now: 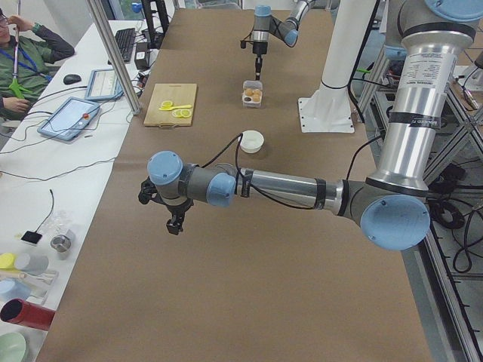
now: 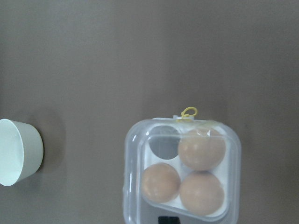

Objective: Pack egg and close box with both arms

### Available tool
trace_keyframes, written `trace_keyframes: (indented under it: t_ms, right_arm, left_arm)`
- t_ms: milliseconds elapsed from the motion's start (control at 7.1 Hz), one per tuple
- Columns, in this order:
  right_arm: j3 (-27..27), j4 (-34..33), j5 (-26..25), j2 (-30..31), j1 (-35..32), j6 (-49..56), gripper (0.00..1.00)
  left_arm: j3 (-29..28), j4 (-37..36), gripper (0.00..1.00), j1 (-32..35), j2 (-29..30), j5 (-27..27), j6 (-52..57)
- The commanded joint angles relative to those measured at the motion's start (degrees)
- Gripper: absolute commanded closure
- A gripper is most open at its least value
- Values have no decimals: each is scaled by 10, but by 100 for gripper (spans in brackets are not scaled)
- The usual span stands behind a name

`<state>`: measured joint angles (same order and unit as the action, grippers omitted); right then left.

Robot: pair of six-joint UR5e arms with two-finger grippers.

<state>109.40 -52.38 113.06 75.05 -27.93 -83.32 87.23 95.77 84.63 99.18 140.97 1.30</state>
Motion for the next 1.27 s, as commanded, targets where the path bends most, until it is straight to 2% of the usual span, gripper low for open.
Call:
trace_keyframes:
  t_ms: [0, 282, 423, 564, 705, 846, 1128]
  right_arm:
    - [-1, -10, -24, -27, 19, -9, 100]
    - [8, -134, -9, -96, -18, -8, 100]
    - [10, -193, 9, -116, -48, -6, 100]
    - [10, -224, 22, -119, -81, -5, 39]
    - [9, -263, 24, -120, -114, 7, 0]
    - [8, -311, 37, -120, -150, 57, 0]
    - [6, -413, 60, -116, -226, 200, 0]
  left_arm:
    - [-2, -1, 3, 2, 0, 0, 3]
    - [-9, -12, 3, 9, -6, -11, 3]
    - [-10, -15, 3, 14, -18, -44, 5]
    - [-4, -11, 3, 16, -55, -60, 6]
    - [1, -14, 2, 25, -59, -58, 5]
    - [12, -28, 2, 44, -58, -55, 6]
    - [89, -131, 2, 62, -79, -58, 44]
